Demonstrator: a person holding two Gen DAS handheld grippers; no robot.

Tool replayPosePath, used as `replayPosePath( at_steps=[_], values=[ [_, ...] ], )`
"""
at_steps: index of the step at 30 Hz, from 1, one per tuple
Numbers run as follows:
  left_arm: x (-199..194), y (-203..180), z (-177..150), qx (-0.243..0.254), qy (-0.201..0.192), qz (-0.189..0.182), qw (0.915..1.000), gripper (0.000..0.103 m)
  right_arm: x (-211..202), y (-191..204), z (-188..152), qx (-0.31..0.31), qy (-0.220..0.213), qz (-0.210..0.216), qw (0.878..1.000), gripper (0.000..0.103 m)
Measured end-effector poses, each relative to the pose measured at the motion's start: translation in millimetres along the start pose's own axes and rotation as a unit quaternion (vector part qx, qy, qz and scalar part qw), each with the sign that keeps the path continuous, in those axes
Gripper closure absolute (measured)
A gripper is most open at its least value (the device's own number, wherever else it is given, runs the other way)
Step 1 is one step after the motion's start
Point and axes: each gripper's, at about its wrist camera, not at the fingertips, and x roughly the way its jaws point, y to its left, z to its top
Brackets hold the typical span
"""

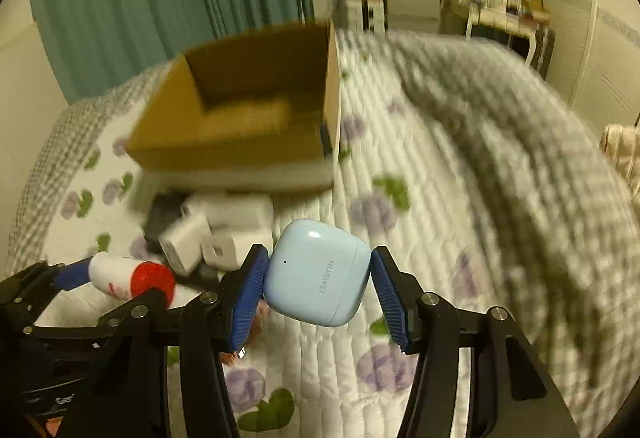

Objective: Organize rigid objects
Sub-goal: 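Grasp the light blue earbuds case with the right tool while the left grasps the red-capped white bottle, then carry both held items over the box and open both tools to drop them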

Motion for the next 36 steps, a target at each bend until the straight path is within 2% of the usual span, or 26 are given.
replayPosePath(
  at_steps=[5, 10, 14, 18, 26, 31, 34, 35, 36],
  values=[
    [-32.5, 11.7, 50.6, -0.004, -0.067, 0.005, 0.9977, 0.024, -38.2, 9.9, 53.5, -0.017, -0.063, 0.016, 0.998, 0.05],
    [-26.5, 18.3, 100.3, 0.001, -0.106, 0.018, 0.9942, 0.024, -50.3, 19.0, 116.0, -0.033, -0.103, 0.042, 0.993, 0.05],
    [4.6, 25.7, 139.3, -0.005, -0.115, 0.013, 0.9933, 0.024, -28.5, 26.9, 155.1, -0.052, -0.105, 0.055, 0.992, 0.05],
    [41.0, 24.3, 159.5, 0.005, -0.113, 0.02, 0.9934, 0.024, 13.7, 37.1, 184.3, -0.076, -0.1, 0.055, 0.991, 0.05],
    [114.3, 27.9, 159.0, 0.009, -0.075, 0.035, 0.9965, 0.024, 99.1, 35.1, 198.7, -0.091, -0.068, 0.062, 0.992, 0.05],
    [133.0, 18.3, 154.2, 0.027, -0.064, 0.05, 0.9963, 0.023, 131.5, 26.3, 190.5, -0.085, -0.055, 0.066, 0.993, 0.05],
    [132.4, 18.3, 152.2, 0.026, -0.058, 0.041, 0.9971, 0.022, 135.7, 23.8, 187.7, -0.086, -0.057, 0.066, 0.992, 0.05],
    [130.2, 19.3, 151.8, 0.023, -0.062, 0.038, 0.9971, 0.019, 134.9, 23.2, 187.9, -0.083, -0.059, 0.071, 0.992, 0.049],
    [126.0, 21.4, 150.9, 0.018, -0.069, 0.037, 0.9968, 0.009, 133.1, 23.0, 187.2, -0.08, -0.061, 0.076, 0.992, 0.049]
  ],
)
